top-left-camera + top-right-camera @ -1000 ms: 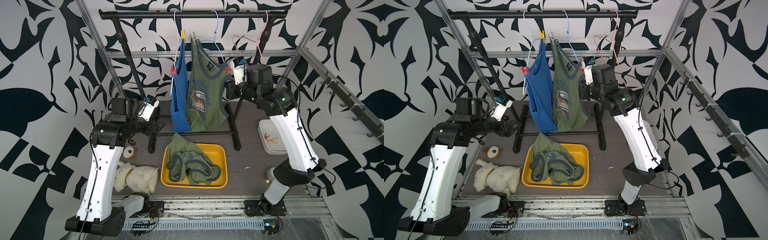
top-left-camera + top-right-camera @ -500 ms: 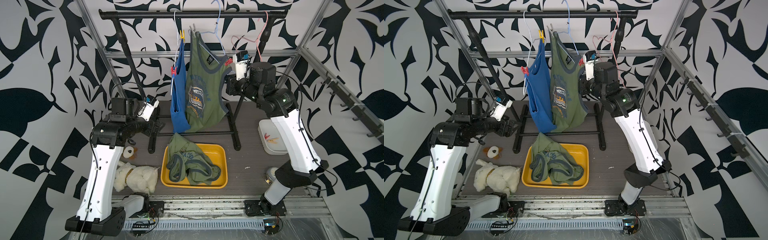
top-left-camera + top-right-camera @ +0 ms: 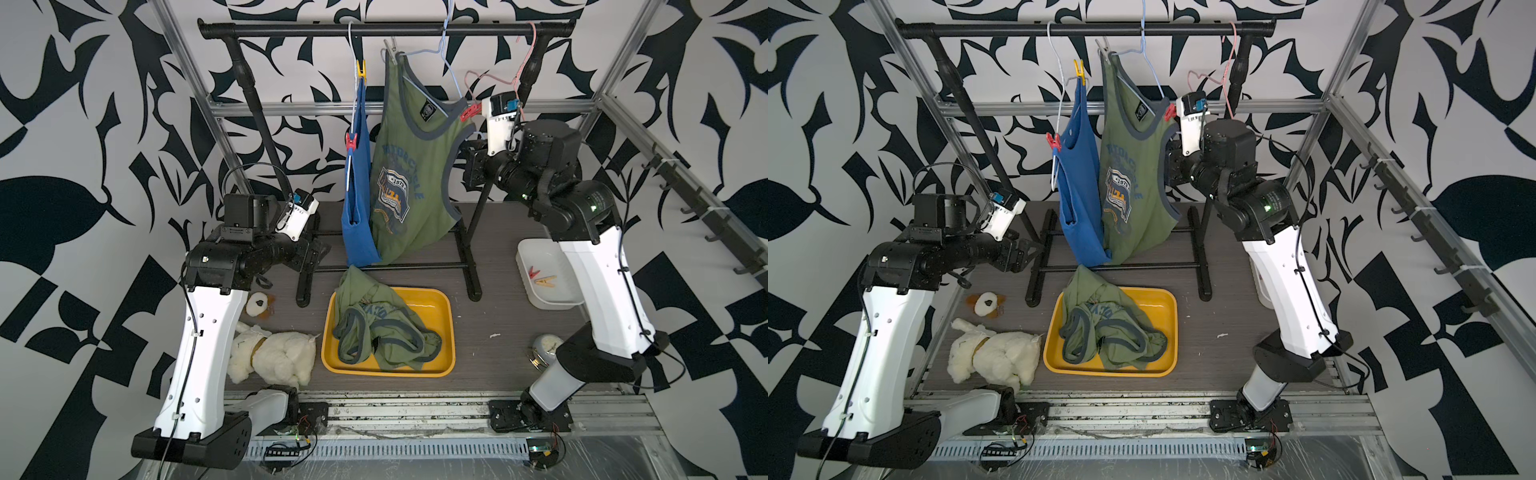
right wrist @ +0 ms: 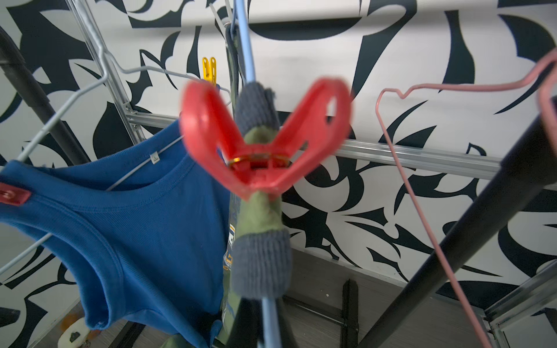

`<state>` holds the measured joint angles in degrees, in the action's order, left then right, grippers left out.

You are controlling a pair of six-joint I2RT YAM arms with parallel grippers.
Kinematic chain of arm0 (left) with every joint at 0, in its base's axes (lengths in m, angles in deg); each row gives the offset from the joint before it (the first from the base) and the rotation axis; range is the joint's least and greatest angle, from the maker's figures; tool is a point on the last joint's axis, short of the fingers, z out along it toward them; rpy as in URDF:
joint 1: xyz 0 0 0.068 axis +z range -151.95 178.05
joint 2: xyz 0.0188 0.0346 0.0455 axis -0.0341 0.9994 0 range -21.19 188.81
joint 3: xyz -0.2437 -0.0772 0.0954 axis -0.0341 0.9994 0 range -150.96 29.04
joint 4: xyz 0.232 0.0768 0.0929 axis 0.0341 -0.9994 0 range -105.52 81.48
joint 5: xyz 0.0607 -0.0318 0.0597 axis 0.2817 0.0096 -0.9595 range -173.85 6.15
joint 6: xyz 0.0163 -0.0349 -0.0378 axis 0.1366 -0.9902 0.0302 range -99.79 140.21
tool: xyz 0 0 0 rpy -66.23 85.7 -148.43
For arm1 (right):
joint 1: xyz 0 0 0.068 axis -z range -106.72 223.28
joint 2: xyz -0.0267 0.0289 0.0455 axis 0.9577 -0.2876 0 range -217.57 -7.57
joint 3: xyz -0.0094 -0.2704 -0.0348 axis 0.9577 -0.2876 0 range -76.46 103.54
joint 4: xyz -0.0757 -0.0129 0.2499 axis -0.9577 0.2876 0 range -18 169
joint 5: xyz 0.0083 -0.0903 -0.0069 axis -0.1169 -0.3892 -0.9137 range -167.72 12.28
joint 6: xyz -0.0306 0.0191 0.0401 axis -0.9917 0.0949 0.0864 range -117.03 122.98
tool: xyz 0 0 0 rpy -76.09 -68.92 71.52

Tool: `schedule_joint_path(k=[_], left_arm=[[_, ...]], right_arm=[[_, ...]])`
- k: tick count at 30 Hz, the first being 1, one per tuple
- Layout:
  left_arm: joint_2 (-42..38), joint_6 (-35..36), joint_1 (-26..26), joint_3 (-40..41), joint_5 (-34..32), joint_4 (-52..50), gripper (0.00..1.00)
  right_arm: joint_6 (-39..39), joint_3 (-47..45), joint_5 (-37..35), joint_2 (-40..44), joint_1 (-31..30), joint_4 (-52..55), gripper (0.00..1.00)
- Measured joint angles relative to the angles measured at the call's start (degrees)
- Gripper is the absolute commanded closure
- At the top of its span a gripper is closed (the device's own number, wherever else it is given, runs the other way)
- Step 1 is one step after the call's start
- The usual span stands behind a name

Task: Remove the clothespins securing tank tops to the hanger
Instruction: Pick up the hanger from the clothesline.

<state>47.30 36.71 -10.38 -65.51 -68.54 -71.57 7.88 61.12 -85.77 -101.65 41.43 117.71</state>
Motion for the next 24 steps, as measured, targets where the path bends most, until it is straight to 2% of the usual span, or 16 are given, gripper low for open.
schedule_joint_path(k=[8,24], left_arm=[[0.3,0.0,0.0,-0.4,0.0,-0.1,0.22],[2.9,0.0,0.0,-2.6,-0.1,-0.2,0.22]], right_arm=[[-0.7,-1.2,-0.1,3.9,0.0,-1.0,1.0],[-2.0,2.0,0.9,8.4,0.0,5.1,1.0]])
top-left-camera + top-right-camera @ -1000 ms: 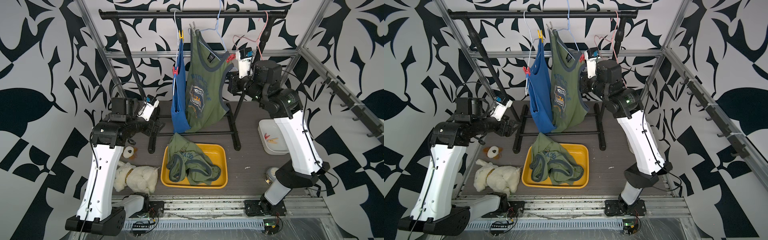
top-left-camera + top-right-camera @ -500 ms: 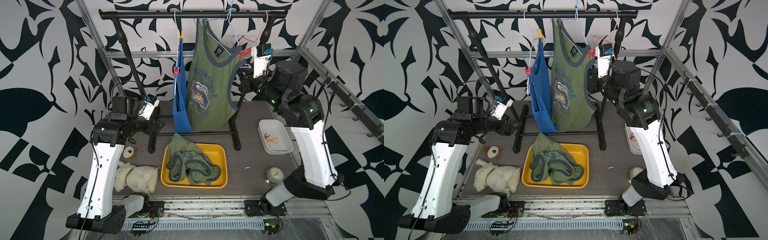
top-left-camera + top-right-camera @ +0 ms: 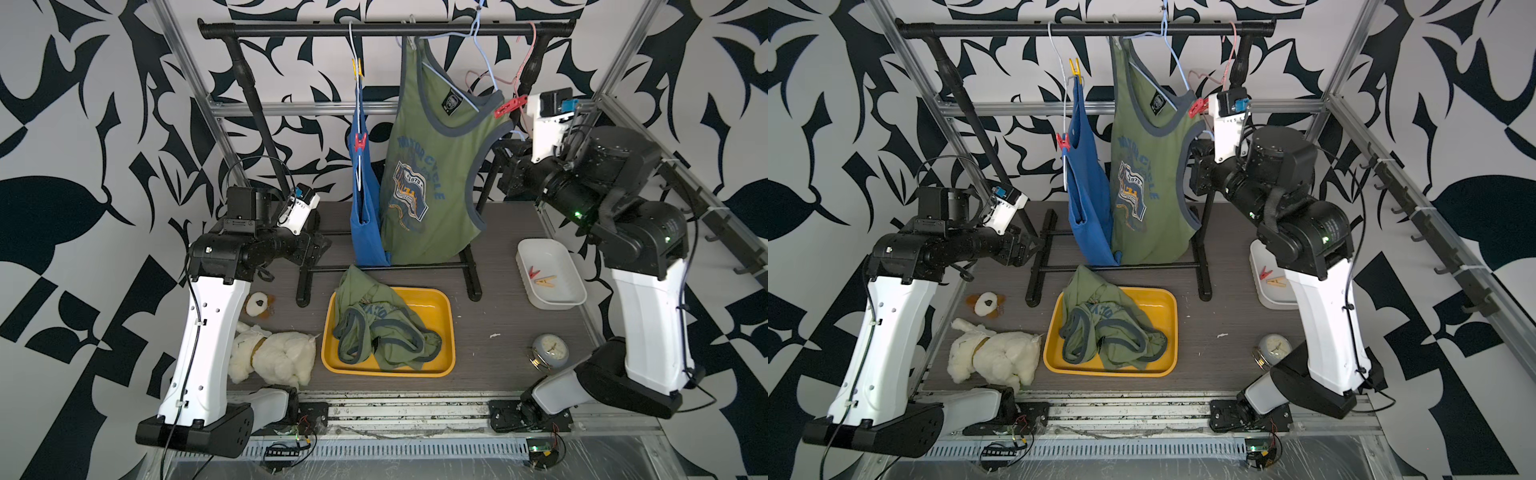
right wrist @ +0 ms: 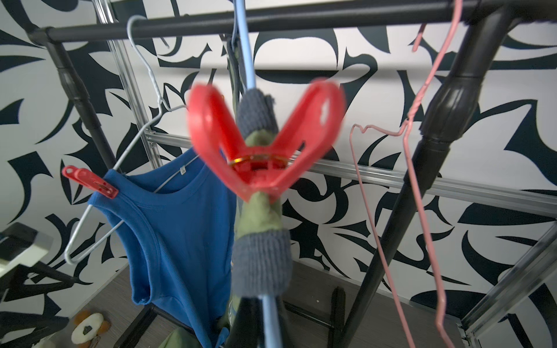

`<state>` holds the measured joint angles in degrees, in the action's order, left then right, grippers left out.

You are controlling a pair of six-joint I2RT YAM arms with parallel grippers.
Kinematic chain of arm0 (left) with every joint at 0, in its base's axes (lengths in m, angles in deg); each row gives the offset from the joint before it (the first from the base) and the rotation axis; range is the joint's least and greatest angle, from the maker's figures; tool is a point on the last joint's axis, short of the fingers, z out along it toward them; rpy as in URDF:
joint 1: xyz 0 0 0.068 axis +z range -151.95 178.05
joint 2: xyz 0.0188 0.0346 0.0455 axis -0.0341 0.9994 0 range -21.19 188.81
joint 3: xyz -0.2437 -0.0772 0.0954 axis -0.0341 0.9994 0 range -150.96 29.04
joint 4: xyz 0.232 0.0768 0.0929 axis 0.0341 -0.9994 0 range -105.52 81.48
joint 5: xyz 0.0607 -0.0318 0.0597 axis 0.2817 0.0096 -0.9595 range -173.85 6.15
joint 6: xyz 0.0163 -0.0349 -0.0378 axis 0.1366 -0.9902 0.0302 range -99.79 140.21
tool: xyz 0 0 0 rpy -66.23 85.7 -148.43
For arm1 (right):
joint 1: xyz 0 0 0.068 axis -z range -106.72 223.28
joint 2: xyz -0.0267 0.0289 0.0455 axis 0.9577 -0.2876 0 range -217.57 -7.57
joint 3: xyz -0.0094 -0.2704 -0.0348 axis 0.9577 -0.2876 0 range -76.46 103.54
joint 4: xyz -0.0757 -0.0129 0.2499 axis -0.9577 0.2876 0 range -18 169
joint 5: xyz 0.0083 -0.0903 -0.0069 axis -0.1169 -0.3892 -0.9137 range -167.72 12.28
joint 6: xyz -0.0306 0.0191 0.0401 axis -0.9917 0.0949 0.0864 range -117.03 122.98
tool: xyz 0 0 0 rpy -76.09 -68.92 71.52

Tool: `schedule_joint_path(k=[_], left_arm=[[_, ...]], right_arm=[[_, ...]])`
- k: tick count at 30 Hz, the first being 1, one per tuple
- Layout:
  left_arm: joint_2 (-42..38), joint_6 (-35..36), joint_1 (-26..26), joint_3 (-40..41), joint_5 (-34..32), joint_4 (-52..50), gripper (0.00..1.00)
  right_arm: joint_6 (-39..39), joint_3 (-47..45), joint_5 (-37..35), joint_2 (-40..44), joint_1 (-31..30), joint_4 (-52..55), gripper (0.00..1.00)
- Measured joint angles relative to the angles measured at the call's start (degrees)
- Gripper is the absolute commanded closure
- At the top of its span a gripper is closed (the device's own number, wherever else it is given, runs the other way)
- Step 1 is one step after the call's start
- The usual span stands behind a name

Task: Remove the clothespins securing tank tops to the hanger
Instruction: Pick up the hanger from the clothesline.

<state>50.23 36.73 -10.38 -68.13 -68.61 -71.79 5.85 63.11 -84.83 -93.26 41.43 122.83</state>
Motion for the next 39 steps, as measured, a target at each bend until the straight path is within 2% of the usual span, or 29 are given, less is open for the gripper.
schedule_joint_path(k=[15,39], left_arm=[[0.3,0.0,0.0,0.0,0.0,0.0,0.22],[0.2,0.0,0.0,0.0,0.0,0.0,0.22]], right_arm=[[-0.1,0.9,2.2,6.1,0.3,5.9,1.0],[0.0,4.7,9.1,7.9,0.3,7.2,1.0]])
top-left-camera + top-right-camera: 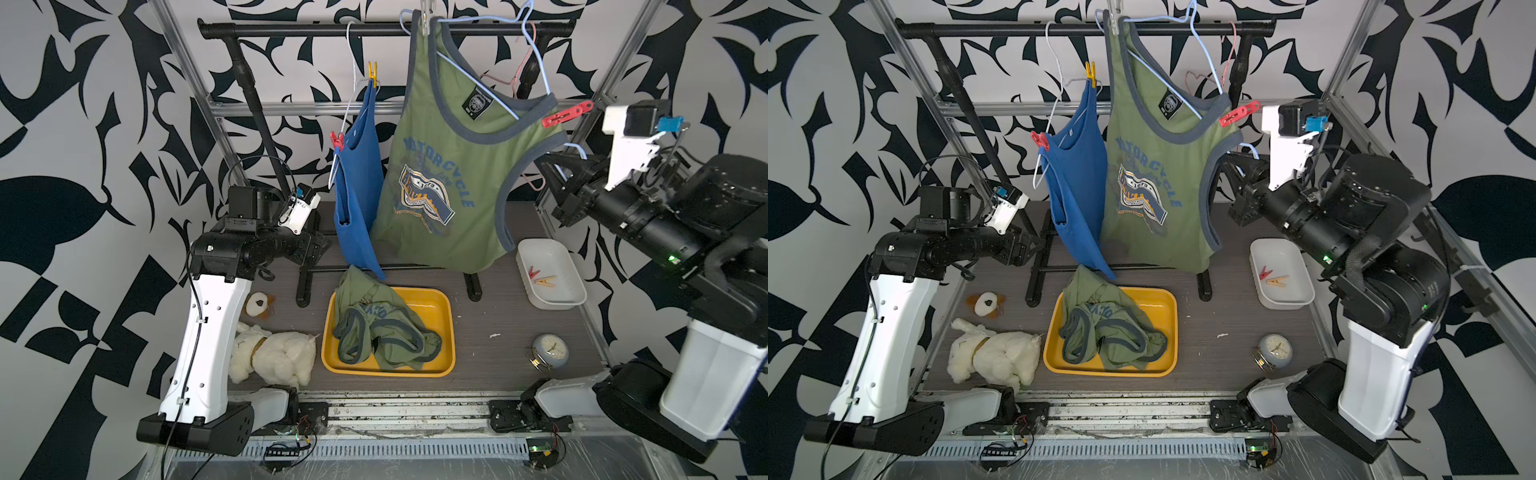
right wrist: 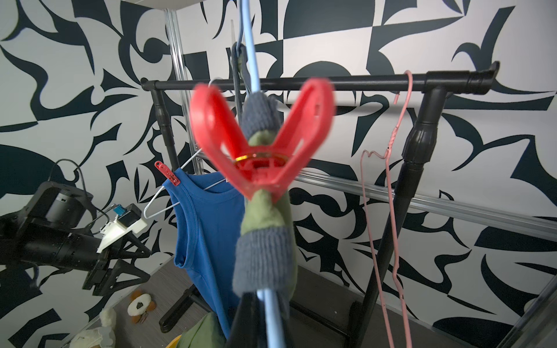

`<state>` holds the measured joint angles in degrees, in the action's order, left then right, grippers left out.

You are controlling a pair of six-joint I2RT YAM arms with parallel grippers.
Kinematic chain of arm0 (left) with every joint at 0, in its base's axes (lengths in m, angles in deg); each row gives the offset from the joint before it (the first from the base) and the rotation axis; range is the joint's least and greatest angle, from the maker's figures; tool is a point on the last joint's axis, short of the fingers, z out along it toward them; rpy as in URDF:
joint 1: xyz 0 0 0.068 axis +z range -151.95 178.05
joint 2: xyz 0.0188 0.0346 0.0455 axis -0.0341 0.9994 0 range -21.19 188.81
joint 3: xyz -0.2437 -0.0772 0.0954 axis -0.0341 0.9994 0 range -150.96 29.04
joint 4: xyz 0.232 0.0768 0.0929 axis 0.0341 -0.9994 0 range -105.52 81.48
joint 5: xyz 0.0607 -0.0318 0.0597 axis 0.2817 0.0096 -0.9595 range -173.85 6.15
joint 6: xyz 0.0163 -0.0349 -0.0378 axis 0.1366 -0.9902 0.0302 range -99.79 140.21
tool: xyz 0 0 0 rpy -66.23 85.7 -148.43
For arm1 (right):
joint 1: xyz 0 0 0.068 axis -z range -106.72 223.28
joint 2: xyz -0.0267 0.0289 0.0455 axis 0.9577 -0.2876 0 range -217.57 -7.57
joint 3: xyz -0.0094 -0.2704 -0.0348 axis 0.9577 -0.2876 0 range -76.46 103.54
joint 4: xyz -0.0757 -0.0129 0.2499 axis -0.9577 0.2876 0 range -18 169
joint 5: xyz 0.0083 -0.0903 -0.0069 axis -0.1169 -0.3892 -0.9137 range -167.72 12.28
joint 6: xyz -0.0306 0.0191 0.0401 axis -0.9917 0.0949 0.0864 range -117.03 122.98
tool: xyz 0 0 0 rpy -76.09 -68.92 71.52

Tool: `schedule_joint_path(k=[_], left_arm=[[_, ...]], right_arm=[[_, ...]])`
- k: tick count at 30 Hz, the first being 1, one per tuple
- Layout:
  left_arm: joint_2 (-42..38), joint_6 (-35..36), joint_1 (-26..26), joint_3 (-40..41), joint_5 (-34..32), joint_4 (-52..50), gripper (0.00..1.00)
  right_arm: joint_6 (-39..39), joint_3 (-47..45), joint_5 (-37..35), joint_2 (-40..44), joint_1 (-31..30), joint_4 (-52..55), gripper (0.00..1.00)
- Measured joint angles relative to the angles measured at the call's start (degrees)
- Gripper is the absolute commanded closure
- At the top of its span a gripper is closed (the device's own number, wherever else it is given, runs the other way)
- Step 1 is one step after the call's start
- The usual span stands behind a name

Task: Remove the clothespins securing tank tops to the hanger
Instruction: Pick up the hanger from the clothesline.

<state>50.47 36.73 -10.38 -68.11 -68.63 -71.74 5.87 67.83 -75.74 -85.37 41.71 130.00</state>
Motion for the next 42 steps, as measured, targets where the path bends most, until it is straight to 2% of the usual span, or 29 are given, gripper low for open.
schedule_joint_path(k=[18,22,34,42], left_arm=[[-0.6,3.5,0.0,0.2,-0.4,-0.6,0.2],[-2.1,5.4,0.0,1.2,-0.4,-1.7,0.16],[-4.5,7.0,0.0,2.7,-0.2,-2.6,0.16],[-5.5,8.6,0.0,-2.8,0.9,-5.8,0.16]], right_arm=[[1.9,1.9,8.8,5.2,0.0,-1.8,1.0],[2.5,3.0,10.2,5.5,0.0,-2.2,1.0],[3.5,2.8,12.4,9.3,0.0,-2.6,1.0],[4.3,-0.7,15.9,10.4,0.0,-2.9,1.0]])
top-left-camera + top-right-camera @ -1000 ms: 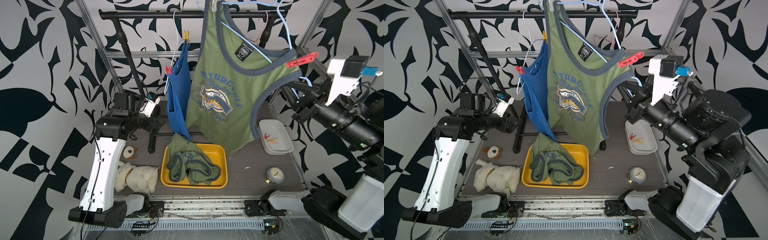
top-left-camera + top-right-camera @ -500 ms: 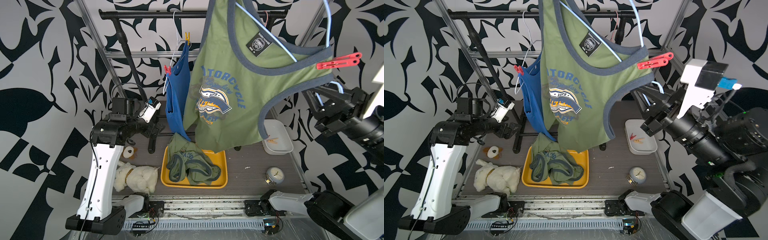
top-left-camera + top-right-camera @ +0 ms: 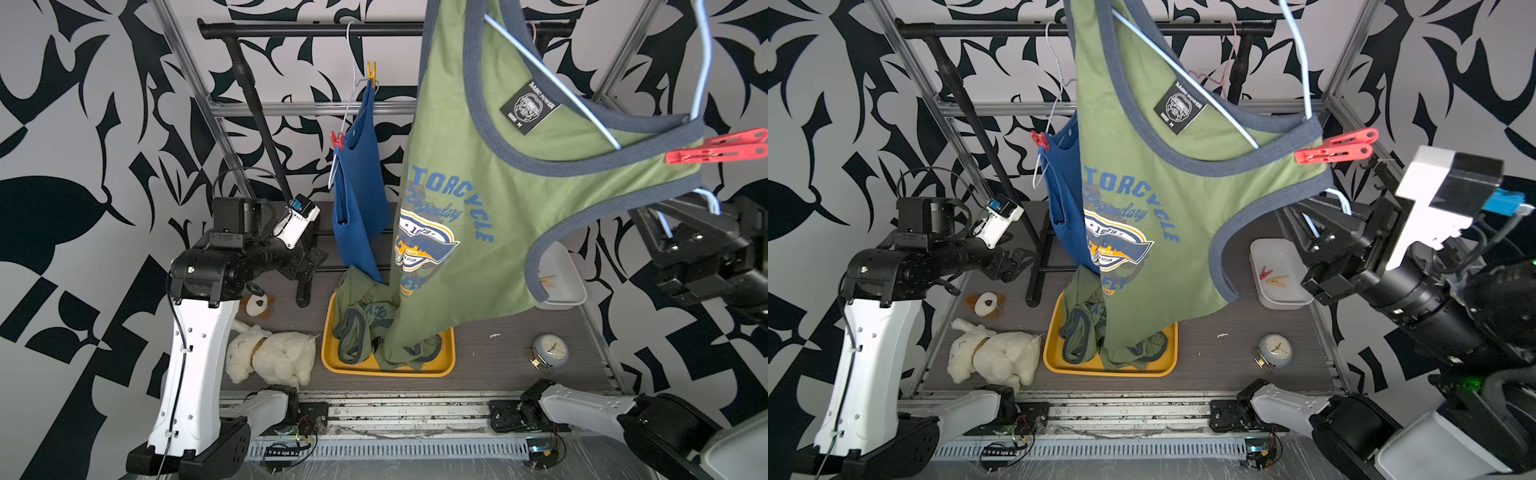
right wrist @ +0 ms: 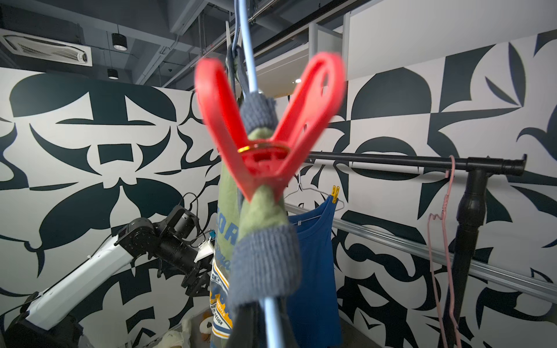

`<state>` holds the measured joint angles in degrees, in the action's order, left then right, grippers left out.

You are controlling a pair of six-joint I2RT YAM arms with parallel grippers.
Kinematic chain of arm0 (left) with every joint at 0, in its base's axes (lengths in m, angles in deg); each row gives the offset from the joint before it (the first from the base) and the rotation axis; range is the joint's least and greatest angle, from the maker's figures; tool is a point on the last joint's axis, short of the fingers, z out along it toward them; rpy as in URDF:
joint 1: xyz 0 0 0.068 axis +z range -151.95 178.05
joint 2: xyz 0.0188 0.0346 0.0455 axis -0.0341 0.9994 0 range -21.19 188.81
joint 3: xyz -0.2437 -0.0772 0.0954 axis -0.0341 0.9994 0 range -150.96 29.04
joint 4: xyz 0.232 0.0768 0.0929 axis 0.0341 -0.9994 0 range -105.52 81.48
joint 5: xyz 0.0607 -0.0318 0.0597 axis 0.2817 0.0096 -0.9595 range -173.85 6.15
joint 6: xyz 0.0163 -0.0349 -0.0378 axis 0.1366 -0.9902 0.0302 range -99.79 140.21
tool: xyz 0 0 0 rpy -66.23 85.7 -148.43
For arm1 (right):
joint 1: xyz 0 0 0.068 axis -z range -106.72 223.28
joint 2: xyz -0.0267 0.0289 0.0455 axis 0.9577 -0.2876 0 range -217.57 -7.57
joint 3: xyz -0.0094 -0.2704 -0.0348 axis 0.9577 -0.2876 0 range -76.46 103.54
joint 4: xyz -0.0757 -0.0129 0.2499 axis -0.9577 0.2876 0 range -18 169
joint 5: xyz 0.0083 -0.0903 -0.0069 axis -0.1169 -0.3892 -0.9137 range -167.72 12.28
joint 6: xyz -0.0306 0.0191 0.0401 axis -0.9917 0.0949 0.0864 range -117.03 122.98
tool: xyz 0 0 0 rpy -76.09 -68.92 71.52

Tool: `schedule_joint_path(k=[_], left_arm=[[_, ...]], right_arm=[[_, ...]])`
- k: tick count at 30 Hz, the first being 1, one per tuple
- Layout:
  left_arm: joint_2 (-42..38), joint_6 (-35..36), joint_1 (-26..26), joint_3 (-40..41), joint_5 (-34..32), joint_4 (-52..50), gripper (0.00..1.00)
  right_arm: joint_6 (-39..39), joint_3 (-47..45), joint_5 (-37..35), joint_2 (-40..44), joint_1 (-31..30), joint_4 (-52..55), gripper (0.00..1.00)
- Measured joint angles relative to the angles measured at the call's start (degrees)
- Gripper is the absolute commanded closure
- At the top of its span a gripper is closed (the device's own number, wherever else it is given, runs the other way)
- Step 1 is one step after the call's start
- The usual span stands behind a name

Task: Remove the clothespins securing tank tops to the hanger
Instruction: Pick up the hanger from the clothesline.

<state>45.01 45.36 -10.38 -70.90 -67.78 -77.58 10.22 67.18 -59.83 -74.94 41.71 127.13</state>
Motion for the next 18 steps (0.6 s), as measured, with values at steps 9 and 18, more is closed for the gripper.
schedule_joint_path(k=[9,18], left_arm=[[-3.7,2.4,0.0,-9.8,1.4,-5.4,0.16],[-6.4,5.4,0.0,-15.8,4.1,-11.0,0.16]], right_arm=[[0.6,-5.3,1.4,-1.4,0.0,-0.1,1.0],[1.0,-6.4,3.6,-3.2,0.0,-1.3,1.0]])
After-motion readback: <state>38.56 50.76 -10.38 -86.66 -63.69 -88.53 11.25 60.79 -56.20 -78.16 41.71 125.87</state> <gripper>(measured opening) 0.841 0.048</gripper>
